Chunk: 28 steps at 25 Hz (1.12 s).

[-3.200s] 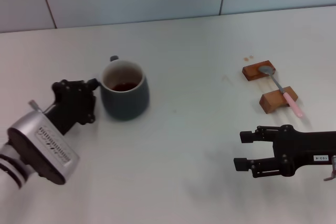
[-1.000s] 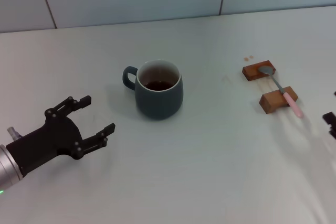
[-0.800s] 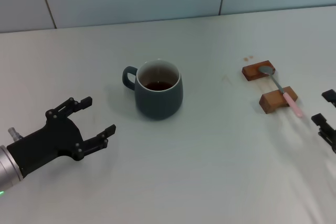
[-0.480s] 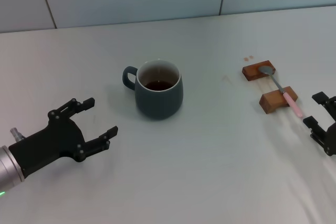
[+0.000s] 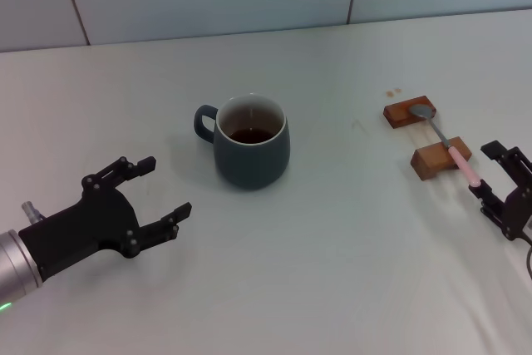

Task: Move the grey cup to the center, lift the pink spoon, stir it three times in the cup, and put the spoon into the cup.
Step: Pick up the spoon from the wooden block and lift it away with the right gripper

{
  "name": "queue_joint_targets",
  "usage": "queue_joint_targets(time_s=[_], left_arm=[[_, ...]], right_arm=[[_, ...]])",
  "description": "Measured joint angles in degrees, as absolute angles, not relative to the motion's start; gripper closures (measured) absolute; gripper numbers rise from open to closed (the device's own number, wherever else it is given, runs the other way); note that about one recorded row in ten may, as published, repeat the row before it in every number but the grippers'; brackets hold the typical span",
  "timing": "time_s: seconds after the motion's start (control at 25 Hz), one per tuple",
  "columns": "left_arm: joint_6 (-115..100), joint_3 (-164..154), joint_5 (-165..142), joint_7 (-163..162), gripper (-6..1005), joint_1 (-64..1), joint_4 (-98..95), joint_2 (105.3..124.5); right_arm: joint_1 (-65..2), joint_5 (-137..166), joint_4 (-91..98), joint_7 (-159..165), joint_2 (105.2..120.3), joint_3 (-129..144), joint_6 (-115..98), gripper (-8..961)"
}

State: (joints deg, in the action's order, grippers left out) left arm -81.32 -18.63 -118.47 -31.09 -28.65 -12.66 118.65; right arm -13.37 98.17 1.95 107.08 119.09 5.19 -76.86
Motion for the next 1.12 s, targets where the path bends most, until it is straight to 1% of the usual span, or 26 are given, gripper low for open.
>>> queue_joint_targets(time_s=[0.64,1.12], left_arm=[[-81.3,-19.3,-118.5,-31.0,164,-28.7,-12.7,118.65],[-81.3,-19.6,-118.5,-30.9,164,-28.7,-12.7,118.56]], right_arm=[[-14.3,99.3,1.3,107.6,119.18,4.9,-73.9,272],[-14.5,99.2,1.2,107.4,119.27,5.0,-72.8,481]])
